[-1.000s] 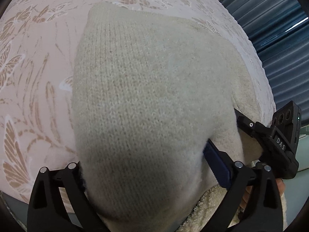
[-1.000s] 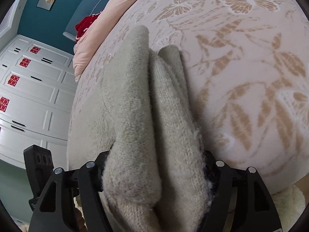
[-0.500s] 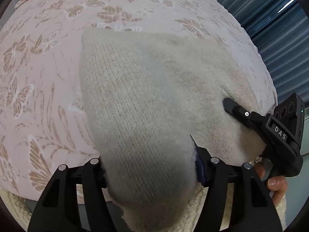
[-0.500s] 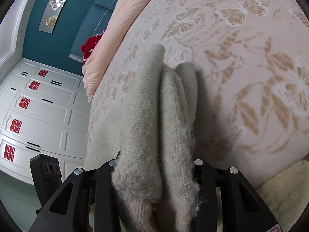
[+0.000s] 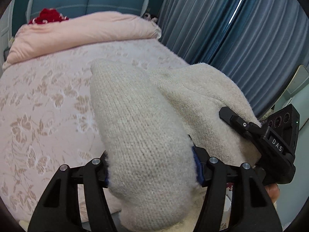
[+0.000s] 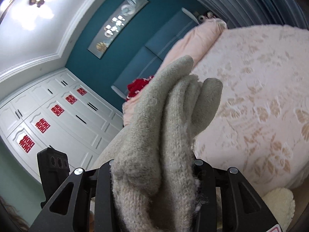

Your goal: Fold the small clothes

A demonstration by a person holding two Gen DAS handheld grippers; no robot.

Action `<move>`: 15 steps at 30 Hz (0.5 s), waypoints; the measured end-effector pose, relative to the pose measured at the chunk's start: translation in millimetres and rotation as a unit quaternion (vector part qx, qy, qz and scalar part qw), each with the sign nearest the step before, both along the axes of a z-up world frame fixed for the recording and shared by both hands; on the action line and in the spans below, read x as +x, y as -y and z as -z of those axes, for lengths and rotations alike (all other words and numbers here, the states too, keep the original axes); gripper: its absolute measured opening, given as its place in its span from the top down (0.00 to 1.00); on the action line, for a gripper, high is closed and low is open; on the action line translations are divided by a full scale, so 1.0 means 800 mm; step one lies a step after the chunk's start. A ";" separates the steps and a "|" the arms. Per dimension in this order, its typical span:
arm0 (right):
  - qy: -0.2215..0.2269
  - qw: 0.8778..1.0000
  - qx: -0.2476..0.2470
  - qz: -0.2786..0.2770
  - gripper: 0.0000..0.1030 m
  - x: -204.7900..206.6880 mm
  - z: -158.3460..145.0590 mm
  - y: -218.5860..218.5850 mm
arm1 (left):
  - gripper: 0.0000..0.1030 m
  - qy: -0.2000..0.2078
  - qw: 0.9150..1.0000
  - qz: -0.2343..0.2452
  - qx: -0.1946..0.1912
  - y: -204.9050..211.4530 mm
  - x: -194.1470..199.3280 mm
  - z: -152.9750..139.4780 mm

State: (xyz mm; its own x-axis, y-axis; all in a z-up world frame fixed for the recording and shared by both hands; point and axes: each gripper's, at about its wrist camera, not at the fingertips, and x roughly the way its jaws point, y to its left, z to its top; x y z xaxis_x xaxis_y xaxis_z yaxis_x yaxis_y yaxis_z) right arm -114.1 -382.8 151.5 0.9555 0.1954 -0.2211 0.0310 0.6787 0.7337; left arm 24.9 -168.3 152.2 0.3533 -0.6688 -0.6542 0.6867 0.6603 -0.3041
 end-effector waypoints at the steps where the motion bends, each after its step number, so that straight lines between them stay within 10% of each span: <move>1: 0.023 1.000 -0.012 0.000 0.65 -0.003 -0.023 -0.006 | 0.42 0.020 1.000 0.001 -0.014 -0.006 -0.005 -0.024; 15: 0.228 0.963 -0.127 -0.071 0.65 0.022 -0.218 -0.140 | 0.40 0.256 0.955 -0.045 -0.141 -0.173 -0.040 -0.237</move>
